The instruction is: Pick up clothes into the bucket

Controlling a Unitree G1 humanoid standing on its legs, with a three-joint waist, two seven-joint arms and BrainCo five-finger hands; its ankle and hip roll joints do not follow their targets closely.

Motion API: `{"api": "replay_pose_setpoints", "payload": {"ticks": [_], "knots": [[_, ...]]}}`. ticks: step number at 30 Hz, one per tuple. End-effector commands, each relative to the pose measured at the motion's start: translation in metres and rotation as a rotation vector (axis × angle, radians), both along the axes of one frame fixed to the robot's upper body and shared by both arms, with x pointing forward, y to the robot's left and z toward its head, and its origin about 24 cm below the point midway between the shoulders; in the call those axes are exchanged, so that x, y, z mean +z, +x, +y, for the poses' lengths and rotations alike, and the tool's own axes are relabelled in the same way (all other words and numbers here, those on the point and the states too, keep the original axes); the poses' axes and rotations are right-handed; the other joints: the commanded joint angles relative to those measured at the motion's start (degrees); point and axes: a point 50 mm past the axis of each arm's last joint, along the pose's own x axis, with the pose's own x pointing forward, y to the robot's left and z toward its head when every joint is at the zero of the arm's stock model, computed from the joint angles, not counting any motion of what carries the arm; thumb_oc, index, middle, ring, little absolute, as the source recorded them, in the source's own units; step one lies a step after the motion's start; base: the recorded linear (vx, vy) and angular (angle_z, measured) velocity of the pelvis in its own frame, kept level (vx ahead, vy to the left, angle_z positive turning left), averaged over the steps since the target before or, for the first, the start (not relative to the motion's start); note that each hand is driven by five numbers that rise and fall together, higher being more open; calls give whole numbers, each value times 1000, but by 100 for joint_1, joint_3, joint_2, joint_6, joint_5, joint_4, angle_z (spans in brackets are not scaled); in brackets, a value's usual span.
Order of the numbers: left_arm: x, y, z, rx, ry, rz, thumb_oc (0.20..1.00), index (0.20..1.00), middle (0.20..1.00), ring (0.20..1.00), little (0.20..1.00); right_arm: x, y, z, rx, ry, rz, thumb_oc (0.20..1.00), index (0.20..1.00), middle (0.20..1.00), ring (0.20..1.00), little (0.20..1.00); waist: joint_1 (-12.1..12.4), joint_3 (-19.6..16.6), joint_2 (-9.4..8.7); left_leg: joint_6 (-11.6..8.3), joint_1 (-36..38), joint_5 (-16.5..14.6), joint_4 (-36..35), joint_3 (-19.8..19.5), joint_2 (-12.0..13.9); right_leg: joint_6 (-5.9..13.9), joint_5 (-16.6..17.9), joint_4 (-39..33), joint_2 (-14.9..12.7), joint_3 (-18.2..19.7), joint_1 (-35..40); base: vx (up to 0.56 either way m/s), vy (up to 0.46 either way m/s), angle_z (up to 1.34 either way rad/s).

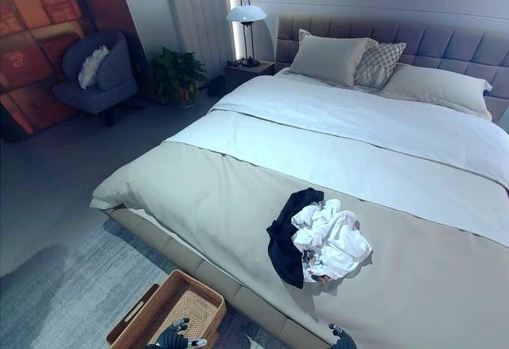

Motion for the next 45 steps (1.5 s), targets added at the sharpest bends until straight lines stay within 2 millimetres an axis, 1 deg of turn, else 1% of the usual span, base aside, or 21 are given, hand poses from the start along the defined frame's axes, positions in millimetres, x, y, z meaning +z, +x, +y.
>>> {"api": "replay_pose_setpoints", "payload": {"ticks": [1, 12, 14, 15, 16, 19, 21, 27, 28, 29, 30, 32, 35, 36, 37, 39, 42, 45], "knots": [[-2, 5, -21, -72, -35, 7, 1000, 1000, 1000, 1000, 1000, 2, 25, 12, 58, 5, -36, 1000, 1000, 1000, 1000, 1000, -17, 134, -308, 141, -278, -417, 506, -80, -314, 245, 1, 291, -255, -87, -178, 0, 0, 0], [-3, 3, -21, -54, -38, 16, 1000, 1000, 1000, 1000, 1000, 2, 26, 12, 62, -3, -44, 1000, 1000, 1000, 1000, 1000, -12, 162, -304, 145, -315, -412, 512, -81, -320, 243, 8, 301, -265, -89, -212, 0, 0, 0], [-3, 4, -21, -54, -36, 15, 1000, 1000, 1000, 1000, 1000, 4, 29, 11, 65, -11, -57, 1000, 1000, 1000, 1000, 1000, -6, 178, -296, 145, -330, -407, 510, -95, -326, 244, 8, 304, -264, -91, -226, 0, 0, 0], [-3, 4, -20, -52, -34, 11, 1000, 1000, 1000, 1000, 1000, 6, 34, 10, 74, -20, -79, 1000, 1000, 1000, 1000, 1000, -3, 203, -288, 150, -343, -399, 507, -102, -332, 246, 12, 312, -264, -86, -241, 0, 0, 0], [-3, 4, -20, -52, -34, 11, 1000, 1000, 1000, 1000, 1000, 6, 34, 10, 74, -20, -79, 1000, 1000, 1000, 1000, 1000, -3, 203, -288, 150, -343, -399, 507, -102, -332, 246, 12, 313, -264, -87, -241, 0, 0, 0], [-2, 6, -20, -59, -31, 3, 1000, 1000, 1000, 1000, 1000, 11, 46, 11, 166, -54, -122, 1000, 1000, 1000, 1000, 1000, 16, 233, -283, 152, -383, -382, 497, -123, -342, 247, 22, 318, -267, -96, -274, 0, 0, 0], [-1, 8, -20, -65, -27, -9, 1000, 1000, 1000, 1000, 1000, 17, 59, 11, 239, -80, -169, 1000, 1000, 1000, 1000, 1000, 35, 268, -276, 149, -418, -371, 498, -140, -345, 251, 25, 327, -273, -114, -303, 0, 0, 0], [1, 12, -19, -68, -22, -37, 1000, 1000, 1000, 1000, 1000, 39, 98, 4, 275, -119, -312, 1000, 1000, 1000, 1000, 1000, 95, 363, -238, 139, -536, -316, 489, -209, -360, 258, 22, 380, -288, -175, -399, -11, -5, 7], [1, 14, -18, -69, -20, -41, 1000, 1000, 1000, 1000, 1000, 45, 108, 4, 277, -126, -351, 1000, 1000, 1000, 1000, 1000, 108, 387, -227, 135, -555, -301, 480, -220, -359, 257, 19, 400, -293, -197, -423, -30, -22, 8], [3, 16, -17, -67, -18, -54, 1000, 1000, 1000, 1000, 1000, 60, 126, 0, 278, -143, -433, 1000, 1000, 1000, 1000, 1000, 123, 426, -217, 127, -606, -281, 479, -250, -360, 253, 10, 444, -294, -232, -476, -26, -21, 6], [3, 16, -17, -67, -18, -54, 1000, 1000, 1000, 1000, 1000, 60, 126, 0, 278, -143, -433, 1000, 1000, 1000, 1000, 1000, 122, 426, -217, 127, -609, -281, 481, -251, -360, 253, 9, 446, -294, -234, -479, -27, -24, 8], [4, 19, -17, -68, -19, -73, 1000, 1000, 1000, 1000, 1000, 82, 150, -9, 258, -176, -545, 1000, 1000, 1000, 1000, 1000, 136, 496, -192, 125, -689, -254, 503, -303, -359, 237, -18, 549, -297, -258, -584, -42, -19, 9], [8, 27, -17, -79, -17, -112, 1000, 1000, 1000, 1000, 1000, 114, 177, -33, 202, -268, -674, 1000, 1000, 1000, 1000, 1000, 166, 661, -137, 128, -888, -193, 548, -398, -378, 213, -56, 763, -289, -310, -836, -102, -22, 15], [10, 33, -17, -83, -14, -134, 1000, 1000, 1000, 1000, 1000, 135, 191, -51, 157, -352, -748, 1000, 1000, 1000, 1000, 1000, 189, 739, -94, 125, -1014, -130, 548, -479, -386, 191, -87, 877, -284, -366, -979, -89, -25, 11], [10, 33, -17, -84, -15, -134, 1000, 1000, 1000, 1000, 1000, 135, 191, -51, 157, -352, -749, 1000, 1000, 1000, 1000, 1000, 185, 735, -92, 125, -1025, -130, 551, -483, -387, 190, -91, 886, -285, -370, -991, -87, -28, 15], [14, 42, -19, -90, -12, -173, 1000, 1000, 1000, 1000, 1000, 162, 204, -73, 76, -473, -849, 1000, 1000, 1000, 1000, 1000, 211, 851, -15, 117, -1167, -35, 528, -612, -387, 168, -149, 1036, -290, -485, -1171, -85, -23, 28], [20, 56, -24, -102, -7, -229, 1000, 1000, 1000, 1000, 1000, 182, 209, -92, -30, -593, -940, 1000, 1000, 1000, 1000, 1000, 222, 966, 111, 106, -1351, 74, 499, -799, -403, 128, -221, 1246, -329, -648, -1396, -69, -35, 26], [24, 63, -32, -129, -18, -261, 1000, 1000, 1000, 1000, 1000, 198, 208, -111, -144, -671, -993, 1000, 1000, 1000, 1000, 1000, 241, 1027, 249, 64, -1475, 175, 459, -1026, -422, 87, -318, 1407, -394, -861, -1501, -30, -49, 47]]}}
